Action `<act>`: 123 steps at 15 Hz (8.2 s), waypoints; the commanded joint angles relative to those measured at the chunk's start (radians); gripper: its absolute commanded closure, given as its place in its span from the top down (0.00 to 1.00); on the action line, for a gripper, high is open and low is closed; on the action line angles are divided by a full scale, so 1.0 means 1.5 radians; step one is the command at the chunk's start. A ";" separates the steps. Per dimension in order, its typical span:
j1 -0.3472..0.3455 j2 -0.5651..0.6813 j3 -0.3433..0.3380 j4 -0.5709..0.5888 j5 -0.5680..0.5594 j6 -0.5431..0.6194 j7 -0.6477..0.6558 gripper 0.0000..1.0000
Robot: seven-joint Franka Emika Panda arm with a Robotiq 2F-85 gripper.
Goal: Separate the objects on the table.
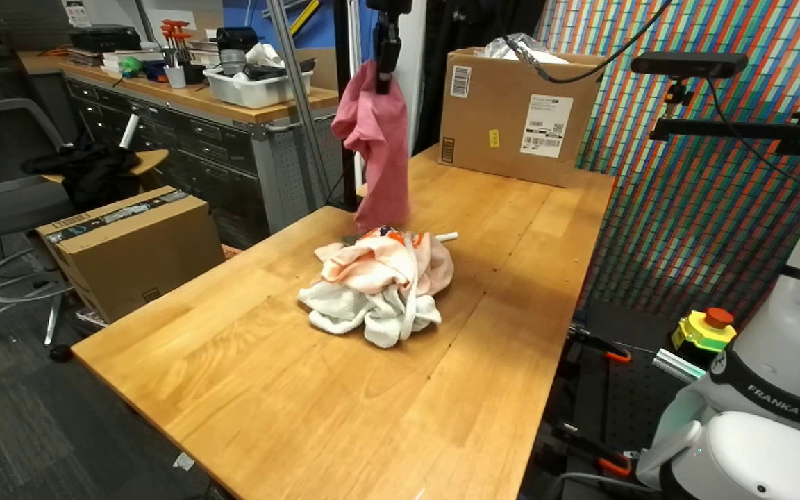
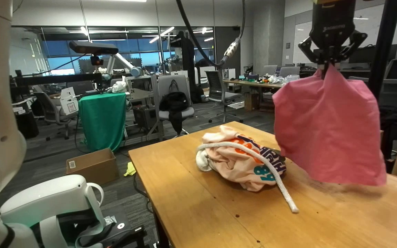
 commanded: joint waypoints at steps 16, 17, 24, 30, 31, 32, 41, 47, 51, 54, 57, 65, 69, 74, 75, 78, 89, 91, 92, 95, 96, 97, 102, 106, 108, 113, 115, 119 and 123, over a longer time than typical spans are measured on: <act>-0.144 -0.080 -0.176 -0.219 -0.040 0.457 0.306 0.33; -0.140 -0.079 -0.183 -0.226 -0.064 0.482 0.348 0.38; -0.080 -0.121 -0.151 -0.305 -0.185 0.454 0.449 0.90; -0.002 -0.149 -0.043 -0.378 -0.087 0.369 0.374 1.00; 0.010 -0.147 -0.028 -0.387 -0.064 0.361 0.360 1.00; 0.021 -0.143 -0.014 -0.396 -0.039 0.355 0.342 1.00; 0.054 -0.098 0.061 -0.397 0.144 0.184 0.107 1.00; 0.061 -0.078 0.065 -0.353 0.158 -0.012 -0.027 1.00; 0.079 -0.068 0.067 -0.355 0.131 0.008 -0.037 1.00; 0.093 -0.058 0.069 -0.367 0.119 0.074 -0.025 1.00; 0.106 -0.044 0.072 -0.376 0.090 0.145 -0.014 1.00; 0.116 -0.022 0.080 -0.383 0.031 0.231 0.011 1.00; 0.111 -0.010 0.081 -0.362 0.026 0.181 0.003 0.66; 0.105 0.003 0.080 -0.340 0.032 0.133 -0.001 0.27; 0.104 0.005 0.079 -0.336 0.030 0.128 0.000 0.19; 0.099 -0.003 0.074 -0.330 0.025 0.133 0.001 0.05; 0.054 -0.177 0.036 -0.369 0.057 0.329 0.044 0.06; 0.055 -0.204 0.025 -0.378 0.056 0.373 0.062 0.06; 0.056 -0.217 0.020 -0.385 0.053 0.399 0.075 0.06; 0.058 -0.249 0.007 -0.405 0.040 0.479 0.118 0.06; 0.058 -0.255 0.004 -0.408 0.030 0.505 0.139 0.06; 0.058 -0.261 0.001 -0.411 0.018 0.532 0.160 0.06; 0.057 -0.258 -0.009 -0.400 -0.047 0.600 0.258 0.06; 0.066 -0.239 -0.002 -0.371 -0.093 0.555 0.292 0.06; 0.076 -0.232 0.007 -0.351 -0.106 0.508 0.293 0.06; 0.111 -0.172 0.044 -0.246 -0.166 0.392 0.316 0.06; 0.129 -0.139 0.060 -0.192 -0.182 0.369 0.329 0.06; 0.167 -0.065 0.085 -0.076 -0.206 0.295 0.343 0.06; 0.205 0.012 0.102 0.039 -0.211 0.228 0.337 0.06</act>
